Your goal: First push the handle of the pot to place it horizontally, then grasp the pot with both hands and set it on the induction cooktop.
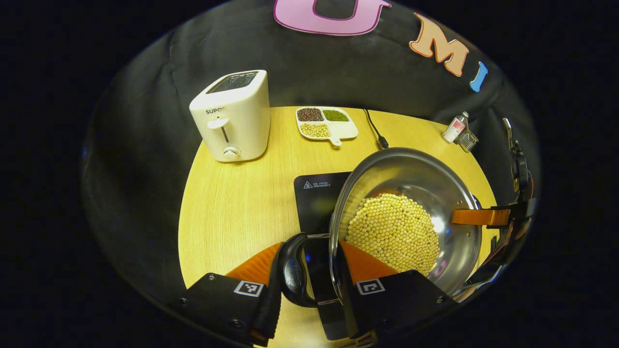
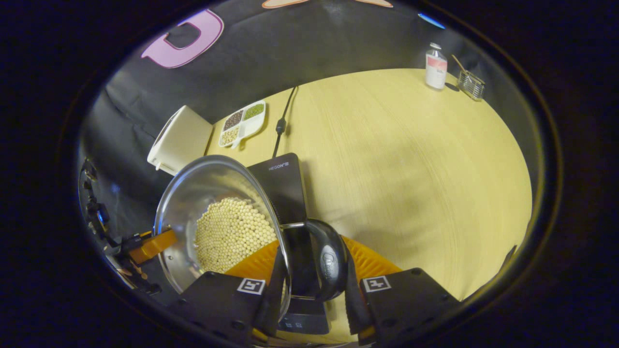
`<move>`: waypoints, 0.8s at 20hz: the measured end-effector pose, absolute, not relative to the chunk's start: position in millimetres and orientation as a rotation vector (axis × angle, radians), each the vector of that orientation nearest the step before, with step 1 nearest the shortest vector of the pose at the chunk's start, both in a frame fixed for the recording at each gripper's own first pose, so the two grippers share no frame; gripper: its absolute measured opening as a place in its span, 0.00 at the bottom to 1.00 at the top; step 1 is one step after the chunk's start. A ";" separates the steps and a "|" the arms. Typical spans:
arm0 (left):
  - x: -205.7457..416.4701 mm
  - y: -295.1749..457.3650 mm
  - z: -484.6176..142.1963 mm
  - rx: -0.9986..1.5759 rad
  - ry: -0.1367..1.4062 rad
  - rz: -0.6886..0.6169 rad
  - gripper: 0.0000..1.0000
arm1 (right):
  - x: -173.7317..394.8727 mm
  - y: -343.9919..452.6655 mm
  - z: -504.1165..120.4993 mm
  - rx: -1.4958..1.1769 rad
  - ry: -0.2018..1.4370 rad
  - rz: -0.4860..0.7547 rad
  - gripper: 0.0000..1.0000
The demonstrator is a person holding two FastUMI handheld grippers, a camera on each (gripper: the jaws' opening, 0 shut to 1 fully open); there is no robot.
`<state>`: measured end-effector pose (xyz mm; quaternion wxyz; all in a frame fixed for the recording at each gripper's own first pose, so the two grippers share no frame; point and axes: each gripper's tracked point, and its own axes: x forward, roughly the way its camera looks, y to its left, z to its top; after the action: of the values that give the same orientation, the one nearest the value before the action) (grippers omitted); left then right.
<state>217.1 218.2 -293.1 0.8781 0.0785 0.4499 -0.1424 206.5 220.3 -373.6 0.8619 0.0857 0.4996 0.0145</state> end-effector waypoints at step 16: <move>214.4 244.2 -283.7 0.127 0.866 -0.141 0.99 | 216.1 225.4 -344.0 0.219 0.951 0.054 0.94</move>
<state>214.4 244.2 -283.7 0.9032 0.0616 0.4192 -0.0682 216.1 225.4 -344.0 0.8829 0.1050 0.4569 0.0260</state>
